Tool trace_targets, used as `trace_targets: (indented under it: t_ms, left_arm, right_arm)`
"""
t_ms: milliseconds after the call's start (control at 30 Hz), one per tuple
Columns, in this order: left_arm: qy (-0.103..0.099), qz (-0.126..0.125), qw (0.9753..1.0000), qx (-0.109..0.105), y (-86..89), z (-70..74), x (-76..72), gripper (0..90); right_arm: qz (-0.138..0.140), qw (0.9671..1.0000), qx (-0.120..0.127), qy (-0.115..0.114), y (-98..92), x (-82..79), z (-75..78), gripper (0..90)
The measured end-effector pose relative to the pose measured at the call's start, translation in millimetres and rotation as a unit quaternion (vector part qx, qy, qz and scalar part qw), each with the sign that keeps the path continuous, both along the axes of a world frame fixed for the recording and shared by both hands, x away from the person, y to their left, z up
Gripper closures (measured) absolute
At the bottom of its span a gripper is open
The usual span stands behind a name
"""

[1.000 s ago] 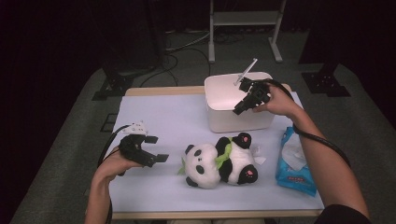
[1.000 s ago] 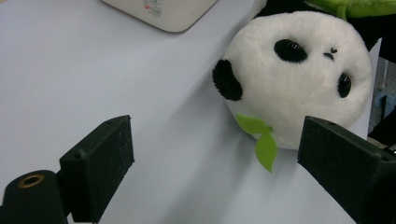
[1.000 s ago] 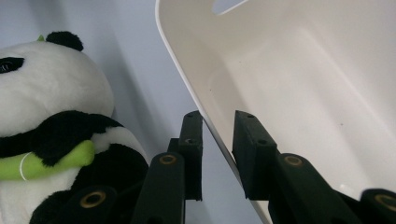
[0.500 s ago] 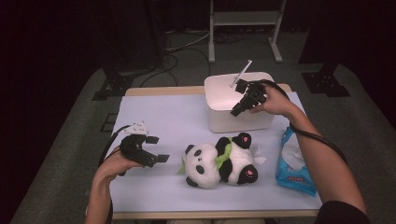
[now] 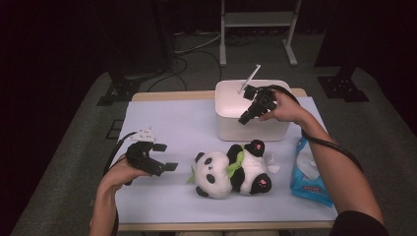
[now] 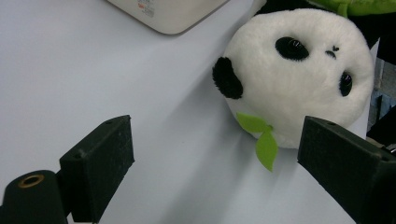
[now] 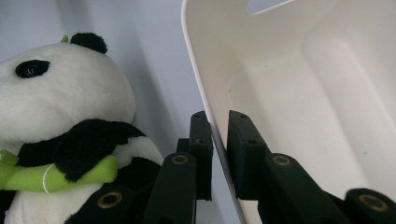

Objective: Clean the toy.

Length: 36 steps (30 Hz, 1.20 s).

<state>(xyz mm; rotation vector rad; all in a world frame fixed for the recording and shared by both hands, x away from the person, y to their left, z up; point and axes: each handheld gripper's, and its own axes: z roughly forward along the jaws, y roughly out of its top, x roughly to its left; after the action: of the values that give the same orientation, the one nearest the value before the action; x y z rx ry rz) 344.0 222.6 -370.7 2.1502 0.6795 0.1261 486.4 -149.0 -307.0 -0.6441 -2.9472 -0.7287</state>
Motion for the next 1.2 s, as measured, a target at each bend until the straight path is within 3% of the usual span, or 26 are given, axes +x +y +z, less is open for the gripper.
trace_targets:
  t_ms: [200, 1200]
  left_arm:
    - [0.001, 0.001, 1.0000, -0.001, 0.9, 0.0, -0.4, 9.7]
    - [0.003, -0.004, 1.0000, -0.004, -1.4, -1.5, 0.3, 9.7]
  right_arm:
    - [0.009, 0.9999, -0.001, -0.006, 8.0, -6.5, 0.3, 81.4]
    - [0.054, 0.9984, 0.014, 0.009, 38.6, -28.6, -0.5, 83.3]
